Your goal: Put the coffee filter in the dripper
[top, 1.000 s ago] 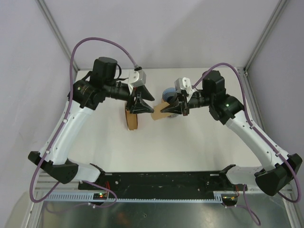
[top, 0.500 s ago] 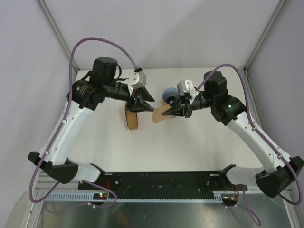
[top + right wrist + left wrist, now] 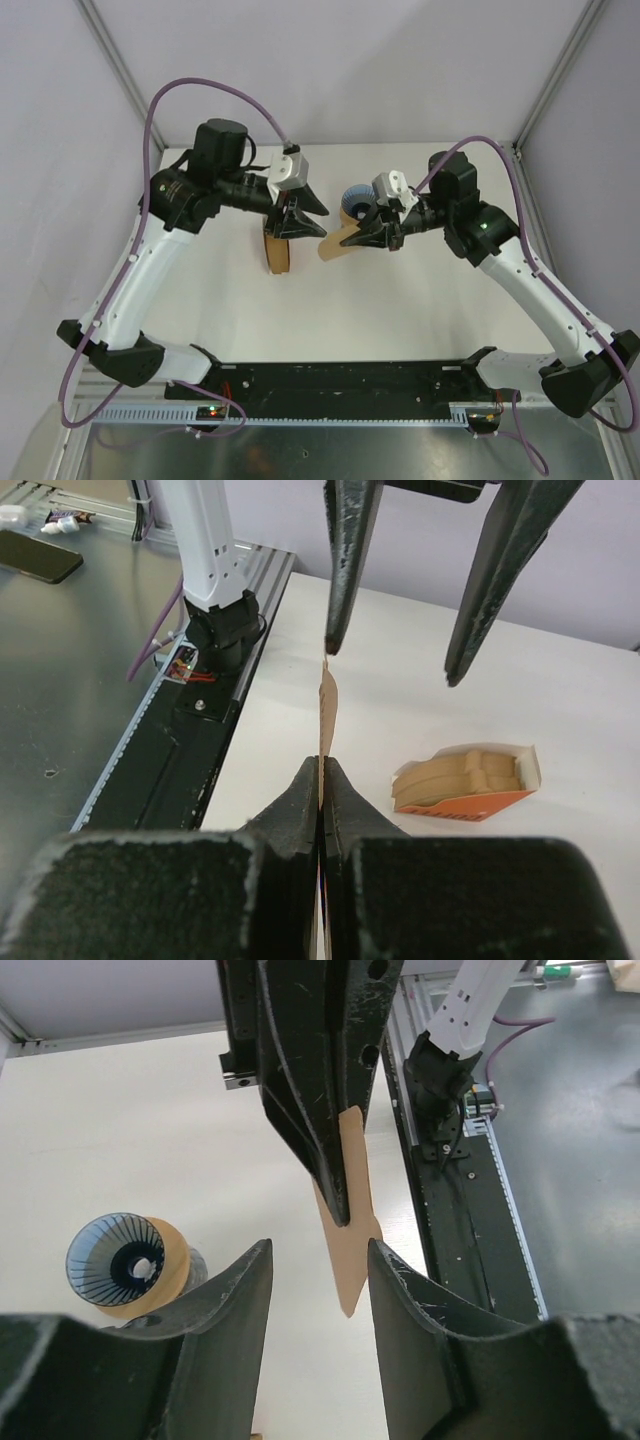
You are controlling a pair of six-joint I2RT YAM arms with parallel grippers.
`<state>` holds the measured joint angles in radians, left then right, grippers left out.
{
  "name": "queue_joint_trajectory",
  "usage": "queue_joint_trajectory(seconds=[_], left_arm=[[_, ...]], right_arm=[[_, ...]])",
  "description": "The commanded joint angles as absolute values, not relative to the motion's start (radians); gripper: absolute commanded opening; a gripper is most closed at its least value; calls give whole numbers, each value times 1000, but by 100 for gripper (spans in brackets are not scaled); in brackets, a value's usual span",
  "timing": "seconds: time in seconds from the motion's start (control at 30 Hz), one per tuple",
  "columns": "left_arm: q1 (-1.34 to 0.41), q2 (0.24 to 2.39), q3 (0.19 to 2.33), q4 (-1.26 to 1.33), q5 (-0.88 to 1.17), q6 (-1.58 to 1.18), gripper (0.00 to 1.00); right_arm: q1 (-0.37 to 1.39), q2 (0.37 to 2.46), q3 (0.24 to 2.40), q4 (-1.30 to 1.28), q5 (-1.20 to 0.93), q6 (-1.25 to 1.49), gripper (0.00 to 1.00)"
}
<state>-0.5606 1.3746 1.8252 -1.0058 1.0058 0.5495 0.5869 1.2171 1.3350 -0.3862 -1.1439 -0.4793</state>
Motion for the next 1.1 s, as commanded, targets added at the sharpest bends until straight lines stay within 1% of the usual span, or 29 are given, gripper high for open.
queue_joint_trajectory(seconds=[0.0,0.2,0.27,0.4,0.5,0.6,0.7,0.8,0.9,0.97,1.03,1.07], left_arm=[[-598,1378,1819,-1009,1029,554,48],[-627,1391,1815,-1008,1026,549,48],[-639,1394,1797,-1008,1025,550,50],[-655,1381,1748,-1009,988,564,57],[-628,1358,1730,-1008,971,578,60],[-557,1343,1746,-1008,995,612,65],[-533,1337,1769,-1009,1039,641,73],[-532,1337,1777,-1008,1099,660,75],[-537,1354,1788,-983,1055,639,72],[-541,1359,1783,-959,1034,610,68],[-556,1360,1773,-945,1027,586,58],[-562,1360,1768,-942,1016,578,50]], right_arm=[[605,1195,1345,-342,-1136,-460,0],[623,1208,1345,-330,-1119,-456,0],[626,1210,1345,-326,-1113,-457,0],[626,1196,1344,-313,-1044,-458,0],[617,1168,1344,-305,-989,-460,0],[599,1146,1344,-304,-980,-450,0],[594,1144,1344,-301,-972,-426,0],[595,1153,1344,-284,-994,-400,0],[604,1159,1344,-259,-1026,-380,0],[614,1163,1344,-240,-1030,-370,0],[620,1166,1344,-227,-1023,-363,0],[620,1168,1344,-224,-1019,-361,0]])
